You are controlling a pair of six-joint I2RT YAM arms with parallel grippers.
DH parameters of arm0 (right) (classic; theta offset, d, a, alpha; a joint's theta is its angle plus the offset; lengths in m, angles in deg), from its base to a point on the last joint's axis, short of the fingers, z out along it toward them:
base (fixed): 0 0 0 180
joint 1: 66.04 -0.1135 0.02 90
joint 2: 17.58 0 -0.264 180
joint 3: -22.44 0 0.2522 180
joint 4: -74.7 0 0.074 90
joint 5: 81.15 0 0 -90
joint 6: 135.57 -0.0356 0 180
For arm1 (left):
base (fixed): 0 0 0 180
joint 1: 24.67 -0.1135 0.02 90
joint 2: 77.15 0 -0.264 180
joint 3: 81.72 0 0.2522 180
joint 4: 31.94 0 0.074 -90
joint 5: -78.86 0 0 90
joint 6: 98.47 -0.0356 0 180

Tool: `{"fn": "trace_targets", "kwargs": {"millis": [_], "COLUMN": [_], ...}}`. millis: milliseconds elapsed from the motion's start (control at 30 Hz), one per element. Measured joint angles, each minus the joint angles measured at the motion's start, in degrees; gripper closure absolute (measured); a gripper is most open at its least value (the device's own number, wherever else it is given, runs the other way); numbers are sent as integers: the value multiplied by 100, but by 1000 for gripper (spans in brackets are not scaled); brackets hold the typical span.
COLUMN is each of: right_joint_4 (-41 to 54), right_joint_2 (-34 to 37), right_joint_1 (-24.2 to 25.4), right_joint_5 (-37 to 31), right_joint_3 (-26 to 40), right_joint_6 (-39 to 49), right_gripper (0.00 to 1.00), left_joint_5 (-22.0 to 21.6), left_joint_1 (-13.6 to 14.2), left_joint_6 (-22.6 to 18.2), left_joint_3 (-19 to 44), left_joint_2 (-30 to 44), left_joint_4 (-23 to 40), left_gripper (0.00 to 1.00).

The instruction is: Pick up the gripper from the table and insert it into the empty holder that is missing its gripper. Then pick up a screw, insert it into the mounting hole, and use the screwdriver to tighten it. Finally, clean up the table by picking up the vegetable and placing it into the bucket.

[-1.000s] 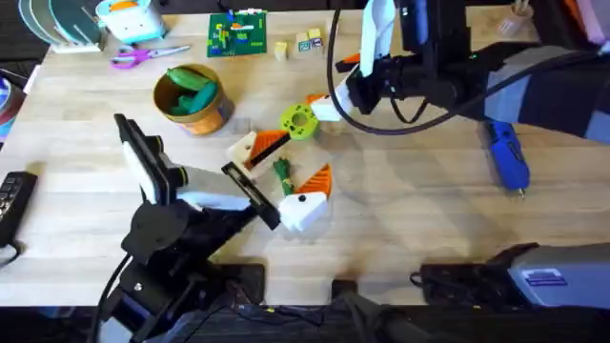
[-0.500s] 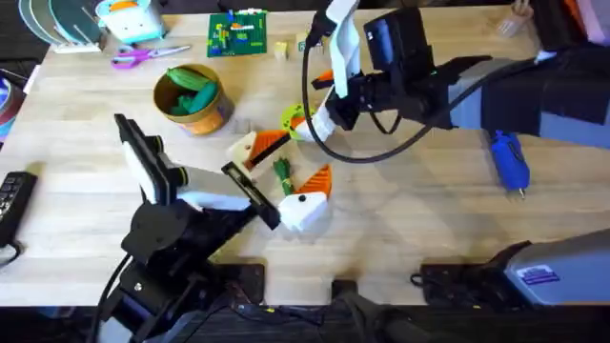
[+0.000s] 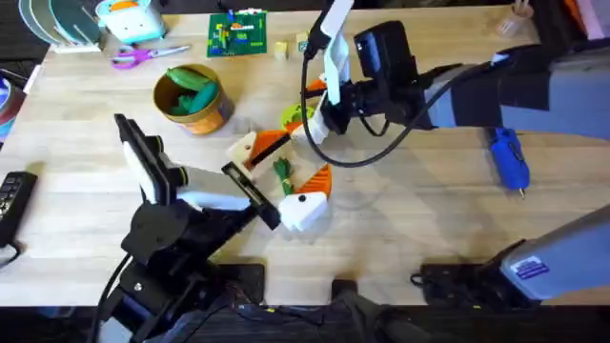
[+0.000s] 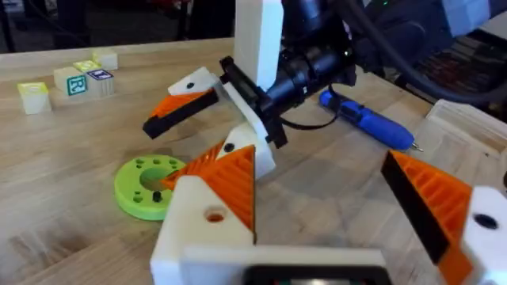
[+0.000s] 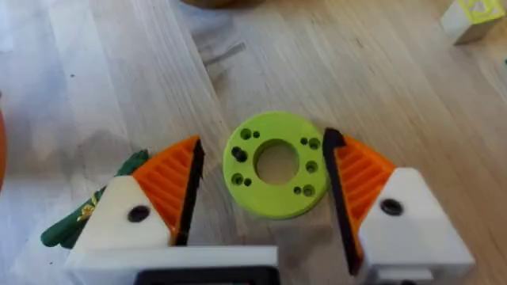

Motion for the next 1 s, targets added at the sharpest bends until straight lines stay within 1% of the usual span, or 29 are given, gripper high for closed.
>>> {"fn": "trace_targets", "kwargs": {"millis": [100, 267, 567, 833, 900, 967, 1000], "right_joint_4": [-88, -178, -181, -130, -127, -94, -72], "right_joint_2": [41, 114, 126, 141, 149, 151, 151], "right_joint_1": [0, 0, -87, -445, -486, -487, -487], "right_joint_5": [107, 168, -66, -702, -794, -860, -898], "right_joint_3": [0, 2, 2, 4, 4, 7, 7], "right_joint_6": [-2, -74, -310, -354, -353, -357, -365], "right_gripper": [159, 170, 172, 164, 196, 270, 288], "left_joint_5": [0, 0, 0, 0, 0, 0, 0], "left_joint_1": [0, 0, 0, 0, 0, 0, 0], "left_joint_6": [-2, 0, -1, -2, -1, 0, 0], "left_joint_3": [0, 1, -1, 1, 1, -1, 0], "left_joint_2": [0, 0, 0, 0, 0, 0, 0], "left_joint_4": [0, 0, 0, 0, 0, 0, 0], "left_gripper": [9, 9, 9, 9, 9, 9, 9]}}
